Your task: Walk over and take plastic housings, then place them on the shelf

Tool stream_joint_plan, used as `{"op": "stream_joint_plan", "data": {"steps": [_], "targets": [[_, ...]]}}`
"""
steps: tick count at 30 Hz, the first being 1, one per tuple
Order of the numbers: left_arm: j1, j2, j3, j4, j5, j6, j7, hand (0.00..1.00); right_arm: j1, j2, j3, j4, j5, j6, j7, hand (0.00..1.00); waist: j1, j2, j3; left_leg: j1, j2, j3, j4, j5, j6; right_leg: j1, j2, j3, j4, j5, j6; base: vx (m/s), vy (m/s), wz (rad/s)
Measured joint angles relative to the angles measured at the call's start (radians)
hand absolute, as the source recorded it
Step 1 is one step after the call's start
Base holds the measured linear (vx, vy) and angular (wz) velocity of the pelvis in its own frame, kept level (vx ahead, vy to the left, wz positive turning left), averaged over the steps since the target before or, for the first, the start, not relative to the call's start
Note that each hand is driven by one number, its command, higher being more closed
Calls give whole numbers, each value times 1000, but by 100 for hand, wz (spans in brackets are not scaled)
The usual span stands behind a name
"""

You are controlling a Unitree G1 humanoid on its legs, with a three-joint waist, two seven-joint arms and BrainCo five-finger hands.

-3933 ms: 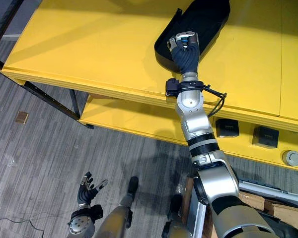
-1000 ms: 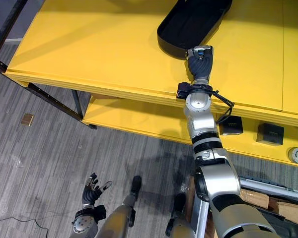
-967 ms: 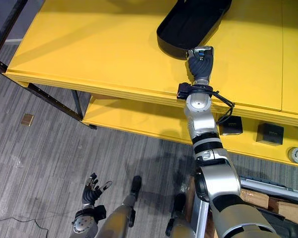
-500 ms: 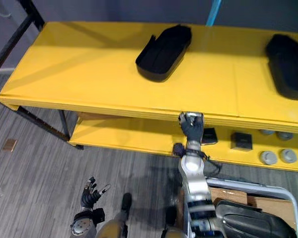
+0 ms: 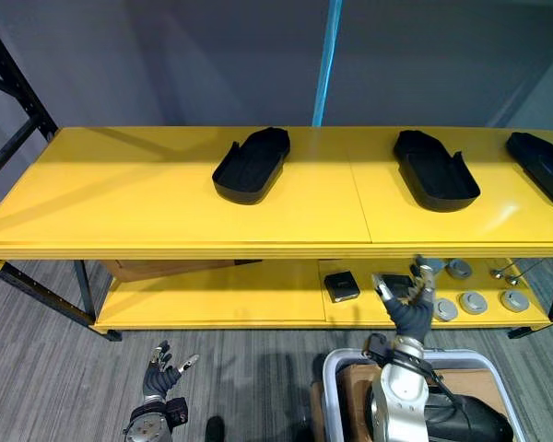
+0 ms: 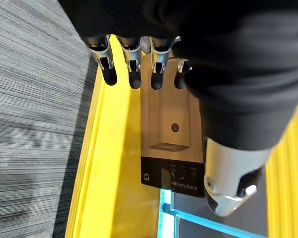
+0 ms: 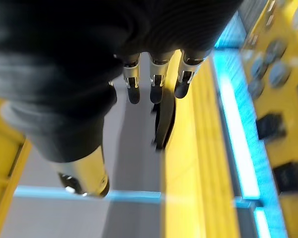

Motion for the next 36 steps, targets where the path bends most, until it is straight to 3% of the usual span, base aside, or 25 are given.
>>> {"op": "stream_joint_plan", "data": {"steps": [3,8,10,11,13,14,16,18,21,23,24,25,26,27,28,29,30,32,33,34,36], "targets": [[-5,10,-7,41,15,7,0,0,78,42,-29,6,14,0,1,0,-13,-2,-6,27,12,55,0,-20,-8,-4,11,58,2,2,0,-37,12,-56],[12,11,-9,116,33,13,0,0,155,69,-94,70,19,-2,-13,0,-43,-3,-7,108,51,274,21,-84,-39,-43,62,272,23,18,1,-53,27,-130],[18,5,-8,125,32,14,-2,0,205,75,-104,101,21,-2,-24,0,-64,-2,-6,94,82,323,157,-193,-63,-80,102,385,49,20,-6,-11,18,-142],[20,3,-6,125,32,14,-2,0,216,72,-104,108,24,-2,-25,0,-63,0,-7,87,83,309,199,-235,-68,-91,117,416,61,19,-7,10,66,-165],[39,-16,9,121,30,13,-3,0,220,60,-100,147,41,-2,-27,0,-58,18,-18,48,56,143,331,-353,-31,-119,177,527,97,19,-23,65,136,-169],[41,-22,12,117,26,12,-3,0,211,52,-90,169,41,-1,-28,0,-54,24,-21,32,34,19,386,-359,1,-136,201,572,115,21,-25,74,147,-157],[41,-46,33,81,0,11,-7,0,196,46,-33,194,43,-1,-26,0,-48,19,-18,11,-15,-225,468,-375,-4,-181,231,650,197,7,-16,61,111,-124],[40,-55,39,40,-20,5,-12,0,194,48,-3,196,58,-1,-24,0,-47,22,-17,11,-41,-333,493,-397,-19,-207,243,658,255,-26,-7,58,86,-28],[33,-60,51,-28,-33,-13,-15,0,197,73,30,192,85,-1,-11,0,-35,20,-15,18,-52,-352,488,-475,8,-249,257,651,341,-71,13,-32,107,8],[31,-60,76,-30,-32,-13,-16,0,185,78,87,191,86,2,1,0,-17,-5,2,15,-69,-285,484,-511,22,-268,256,719,318,-52,33,-114,172,-73],[31,-60,82,-30,-32,-11,-15,0,183,77,97,189,85,2,3,0,-8,-13,6,7,-74,-252,490,-511,27,-268,251,746,288,-33,25,-146,261,-132],[27,-60,87,-31,-30,-9,-13,0,167,76,98,191,85,5,3,0,-1,-18,9,-28,-78,-196,493,-495,54,-268,219,764,190,2,-37,-181,288,-104],[19,-60,88,-32,-30,-7,-13,0,157,75,94,196,84,5,1,0,-5,-13,13,-37,-76,-169,477,-482,72,-271,198,731,136,1,-79,-218,317,-126],[-7,-62,96,-34,-29,-7,-8,0,141,67,99,217,84,6,-3,0,8,-17,35,-38,-60,-94,436,-454,92,-331,162,542,194,-7,-55,-219,277,-139],[-17,-64,96,-33,-30,-6,2,0,130,64,111,241,83,6,-4,0,26,-28,40,-36,-46,-9,400,-425,89,-386,144,344,336,-17,-61,-143,189,-149],[-19,-64,90,-29,-30,-5,4,0,125,63,114,251,83,7,-3,0,27,-28,41,-31,-41,18,386,-415,89,-389,140,283,396,-39,-59,-85,177,-158],[-24,-64,85,-24,-29,-5,5,0,111,61,115,289,81,7,-3,0,26,-29,44,-22,-29,77,362,-392,89,-346,131,188,486,-111,-60,-25,103,-116],[-26,-64,88,-18,-29,-5,18,0,95,59,111,340,80,7,-5,0,26,-36,41,-30,-19,133,363,-387,90,-274,106,141,487,-195,-58,8,49,-121],[-37,-61,95,2,-29,-3,27,0,66,56,112,398,79,7,-5,0,28,-50,37,-59,-14,179,386,-386,90,-219,71,110,407,-232,-41,10,-2,-126],[-48,-53,106,24,-29,-1,28,0,53,55,111,429,79,8,-5,0,27,-59,39,-68,-18,201,390,-384,85,-192,70,107,313,-221,-53,-1,-40,-117],[-69,-58,136,84,-33,9,34,0,15,51,110,483,77,15,-5,0,26,-38,46,-68,4,205,382,-370,94,-172,113,144,214,-137,-54,-14,-69,-112]]}}
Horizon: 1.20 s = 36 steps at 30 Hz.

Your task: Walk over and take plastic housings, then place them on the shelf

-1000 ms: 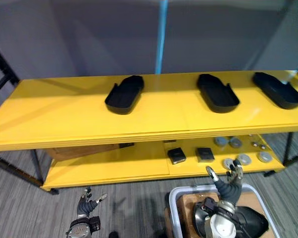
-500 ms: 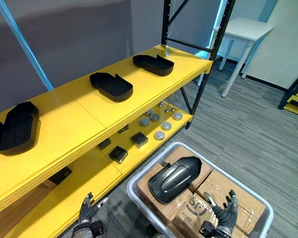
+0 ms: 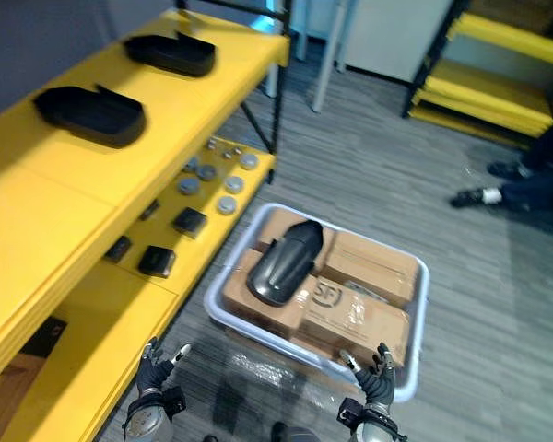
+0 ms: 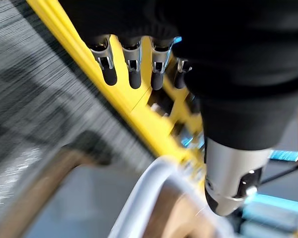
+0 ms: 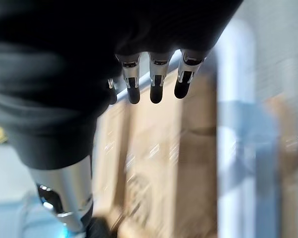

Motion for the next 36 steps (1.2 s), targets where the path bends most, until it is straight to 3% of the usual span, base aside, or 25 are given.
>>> {"op": "stream_joint_plan", "data": {"steps": [4,7,14,23,25,30,34,36], "targets": [[-15,3,25,54,-49,0,24,0,-14,-8,-1,13,-19,4,0,0,-1,3,-1,21,13,19,-86,35,-34,14,31,49,-155,112,0,-10,-38,-73],[-24,6,33,105,-73,-2,35,0,-33,-17,0,43,-21,7,0,0,10,5,2,21,-2,26,-113,64,-31,45,14,42,-254,173,5,-27,3,-13],[-46,14,31,161,-77,-15,58,0,-187,-60,-8,125,-41,7,-31,0,49,48,52,4,-47,-108,-124,96,-22,98,-33,-76,-298,187,4,-72,-8,53],[-46,33,-10,196,-77,-18,53,0,-588,-125,-17,210,-82,12,-125,0,113,51,158,-55,-91,-189,-181,171,0,46,-73,-155,-299,234,10,-143,11,30],[-46,38,-11,196,-77,-20,52,0,-689,-140,-17,237,-85,28,-154,0,136,53,185,-64,-98,-195,-175,175,6,43,-80,-160,-299,241,14,-115,27,9],[-52,61,-47,193,-78,-35,43,0,-940,-194,-41,392,-119,51,-196,0,146,59,230,-124,-107,-213,-125,176,8,15,-89,-177,-298,255,15,-46,25,12],[-75,70,-68,188,-97,-47,26,0,-1165,-289,-76,571,-119,77,-237,0,172,75,286,-167,-108,-220,-90,175,7,-9,-91,-180,-297,267,20,-31,27,5],[-91,79,-108,188,-114,-61,17,0,-1281,-363,-72,668,-124,118,-294,0,185,93,308,-229,-110,-223,-39,162,12,-47,-92,-181,-294,274,22,-4,56,0]]}}
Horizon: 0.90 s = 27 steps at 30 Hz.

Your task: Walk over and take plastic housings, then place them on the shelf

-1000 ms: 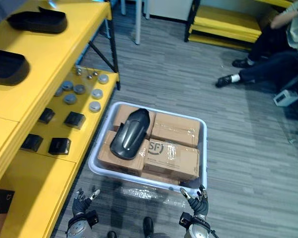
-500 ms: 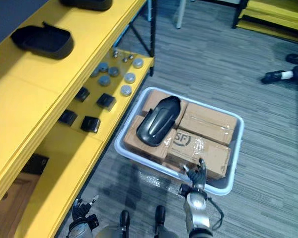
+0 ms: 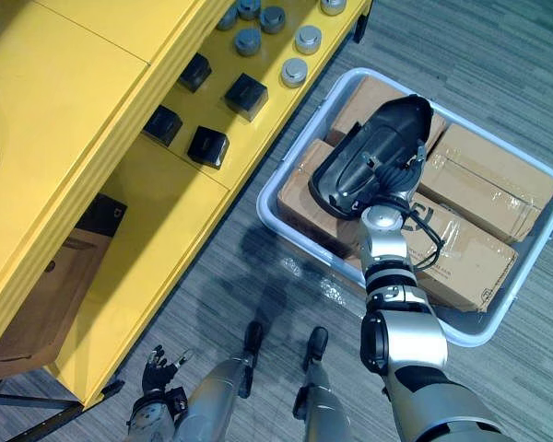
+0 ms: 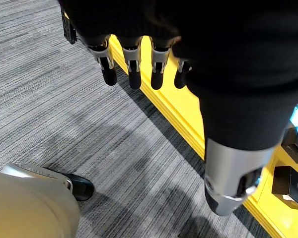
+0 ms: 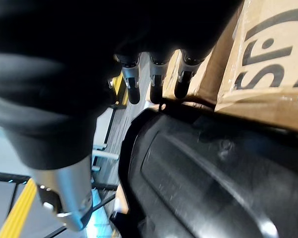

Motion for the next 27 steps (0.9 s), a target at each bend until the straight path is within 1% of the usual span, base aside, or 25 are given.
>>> {"op": "stream_joint_plan", "data": {"steps": [4,5,6,7,8,9,13,17,20,23,24,27], "targets": [[-3,11,-22,1,0,-7,-1,0,-24,-22,2,52,-1,12,-15,0,-3,2,7,-30,3,0,40,-21,4,-15,3,2,7,1,1,10,37,-4],[-6,11,-24,3,-1,-11,-1,0,-48,-38,6,88,-1,18,-15,0,-2,4,9,-45,4,0,55,-26,5,-27,4,2,11,1,2,-13,40,-3],[-15,13,-37,9,-4,-15,-1,0,-84,-71,9,133,-4,30,-19,0,0,12,13,-70,6,-1,74,-32,7,-45,5,2,19,1,2,-20,50,-1],[-32,17,-58,22,-23,-15,-1,0,-115,-104,17,162,-11,48,-27,0,4,18,18,-91,5,-3,88,-36,10,-61,5,2,20,5,6,-17,43,-1],[-38,18,-59,28,-26,-15,-1,0,-128,-115,17,170,-19,56,-29,0,6,19,18,-102,5,-2,93,-38,11,-69,5,2,20,8,7,-7,33,-3],[-48,17,-59,34,-34,-15,0,0,-143,-126,18,184,-31,63,-30,100,7,19,24,-110,6,-1,100,-40,13,-75,5,4,19,11,8,11,38,-7],[-78,33,-97,58,-40,-13,2,0,-165,-131,38,225,-43,99,-38,100,5,19,32,-122,5,5,115,-44,17,-81,4,8,18,14,11,24,31,-4],[-90,33,-97,72,-41,-11,3,0,-194,-134,37,278,-44,125,-21,100,6,17,33,-122,6,5,113,-44,17,-82,5,11,16,15,12,26,14,-1],[-92,34,-97,73,-41,-10,3,0,-235,-162,37,318,-51,152,27,100,5,15,34,-123,6,10,108,-44,17,-87,5,21,14,20,10,18,13,-6],[-94,35,-97,71,-41,-1,-2,0,-251,-175,35,344,-78,162,63,100,3,15,34,-123,7,10,107,-44,17,-88,6,23,14,20,11,5,3,-2],[-94,35,-97,67,-41,5,-6,0,-263,-188,34,358,-95,175,86,100,2,15,35,-123,7,9,106,-44,17,-88,6,22,14,20,11,0,0,0],[-85,36,-98,36,-41,13,-17,0,-276,-213,14,386,-121,187,130,100,0,15,35,-121,5,3,107,-44,17,-82,5,12,11,20,11,34,9,8]]}}
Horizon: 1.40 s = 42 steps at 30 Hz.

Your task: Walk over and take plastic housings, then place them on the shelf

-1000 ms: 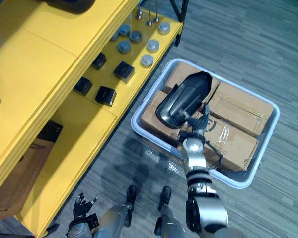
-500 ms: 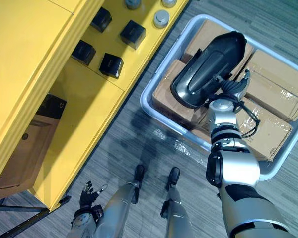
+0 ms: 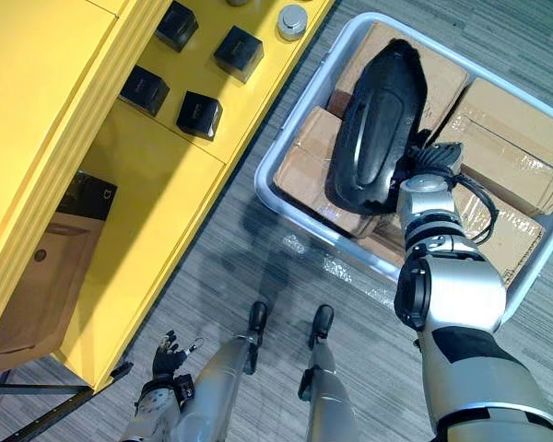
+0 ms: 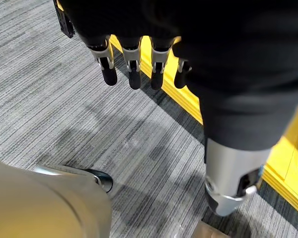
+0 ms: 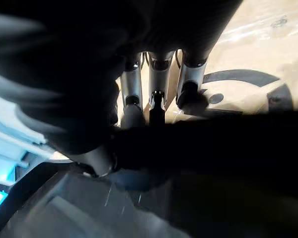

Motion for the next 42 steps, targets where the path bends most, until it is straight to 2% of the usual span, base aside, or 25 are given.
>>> {"op": "stream_joint_plan", "data": {"steps": [3,7,8,11,13,17,19,20,22,27,30,32,39,42], "targets": [[36,-6,-8,-111,0,11,-12,0,6,-22,4,-4,-35,9,15,100,-5,-1,3,8,-5,-11,1,0,0,18,-2,-10,-10,0,0,34,13,13],[89,-14,-41,-433,2,6,-13,0,101,-25,85,-144,-79,6,-6,100,-26,-1,4,38,-8,-22,-3,0,0,53,-3,-12,-15,0,0,35,19,10],[83,-12,-38,-553,3,-4,-13,0,123,-25,106,-204,-107,5,-26,100,-39,-1,3,45,-8,-21,-6,0,0,59,-3,-10,-15,0,0,0,0,0],[50,0,-37,-689,1,-27,-14,0,198,-26,169,-353,-194,1,-35,100,-67,-3,-3,76,-4,-3,-17,0,0,78,-2,-3,-16,0,0,28,1,-14],[6,6,-38,-708,-6,-30,-18,0,249,-24,199,-443,-234,-2,-35,100,-82,-3,-13,98,-1,7,-29,1,0,89,-1,11,-16,0,0,30,-9,-17],[-97,24,-69,-697,-124,-31,-44,0,373,4,237,-625,-317,-10,-33,100,-114,-20,-61,133,7,33,-58,3,-2,98,4,32,-16,0,0,40,-12,-22],[-211,54,-127,-613,-250,-29,-84,0,461,42,242,-727,-365,-11,-30,100,-136,-33,-96,171,10,44,-91,15,-6,116,5,45,-16,0,-1,43,-14,-13],[-244,59,-141,-580,-280,-28,-91,0,481,55,243,-749,-372,-11,-28,100,-141,-38,-110,175,10,45,-101,19,-8,116,5,45,-16,0,-1,28,-21,-5],[-359,71,-188,-475,-390,-23,-105,0,539,93,281,-828,-385,-11,-21,100,-171,-59,-148,200,10,51,-136,36,-13,120,6,49,-17,0,-1,15,-26,-7],[-471,62,-245,-392,-558,-8,-120,0,652,186,334,-1043,-386,-14,-19,100,-202,-78,-205,261,12,78,-200,58,-18,138,8,72,-17,-4,-7,-3,-15,-15],[-472,48,-269,-382,-610,-2,-123,0,738,233,360,-1168,-392,-21,-18,100,-211,-79,-252,288,12,84,-236,71,-21,145,10,75,-18,-7,-11,-1,-3,-6],[-472,37,-282,-383,-611,6,-123,0,808,278,363,-1270,-423,-34,-16,100,-211,-90,-274,323,11,86,-264,80,-19,168,11,75,-18,-12,-18,0,0,0],[-452,36,-316,-383,-606,29,-121,0,940,351,420,-1400,-426,-87,9,100,-212,-109,-344,375,11,88,-306,96,-22,199,13,77,-23,-16,-22,-5,11,0],[-428,43,-317,-396,-606,32,-122,0,985,377,435,-1431,-424,-92,18,100,-211,-116,-362,390,11,86,-324,104,-21,207,13,75,-24,-16,-22,-19,36,2]]}}
